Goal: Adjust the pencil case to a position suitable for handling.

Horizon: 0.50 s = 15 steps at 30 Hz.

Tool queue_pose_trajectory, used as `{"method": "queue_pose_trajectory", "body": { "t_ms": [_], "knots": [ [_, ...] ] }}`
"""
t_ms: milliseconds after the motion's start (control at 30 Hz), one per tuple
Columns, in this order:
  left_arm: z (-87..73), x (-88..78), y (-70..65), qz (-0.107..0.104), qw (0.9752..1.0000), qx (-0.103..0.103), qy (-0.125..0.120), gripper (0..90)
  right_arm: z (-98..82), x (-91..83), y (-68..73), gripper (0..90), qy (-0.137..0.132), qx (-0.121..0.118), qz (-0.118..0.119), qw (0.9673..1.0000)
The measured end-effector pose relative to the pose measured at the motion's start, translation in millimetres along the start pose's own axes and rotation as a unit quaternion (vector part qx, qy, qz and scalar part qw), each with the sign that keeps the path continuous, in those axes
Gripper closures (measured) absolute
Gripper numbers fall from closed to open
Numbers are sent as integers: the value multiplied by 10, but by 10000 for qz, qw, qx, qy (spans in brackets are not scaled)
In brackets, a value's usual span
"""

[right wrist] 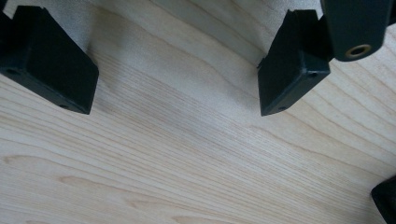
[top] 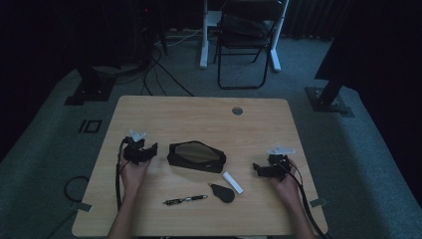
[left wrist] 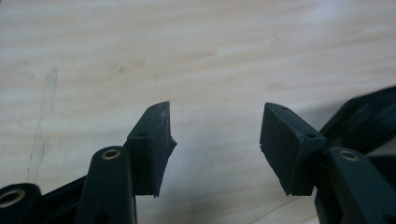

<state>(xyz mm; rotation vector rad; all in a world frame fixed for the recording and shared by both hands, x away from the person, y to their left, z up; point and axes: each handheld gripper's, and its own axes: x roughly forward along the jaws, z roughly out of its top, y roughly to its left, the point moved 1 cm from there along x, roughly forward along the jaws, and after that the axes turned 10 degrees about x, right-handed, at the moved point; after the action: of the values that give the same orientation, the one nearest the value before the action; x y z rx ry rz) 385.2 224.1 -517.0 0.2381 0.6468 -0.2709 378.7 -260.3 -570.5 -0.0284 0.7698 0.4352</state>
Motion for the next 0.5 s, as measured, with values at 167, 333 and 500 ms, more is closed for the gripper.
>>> {"method": "queue_pose_trajectory", "body": {
  "t_ms": [167,333,500],
  "knots": [
    [156,-96,-48,-223,9994,23,-245,435,0,0,0,123,0,0,0,10000],
    [253,-105,-123,-403,9986,142,-307,423,0,0,0,123,0,2,-1,10000],
    [302,-88,-226,-651,9969,259,-371,420,0,0,0,123,1,1,0,10000]
  ]
}}
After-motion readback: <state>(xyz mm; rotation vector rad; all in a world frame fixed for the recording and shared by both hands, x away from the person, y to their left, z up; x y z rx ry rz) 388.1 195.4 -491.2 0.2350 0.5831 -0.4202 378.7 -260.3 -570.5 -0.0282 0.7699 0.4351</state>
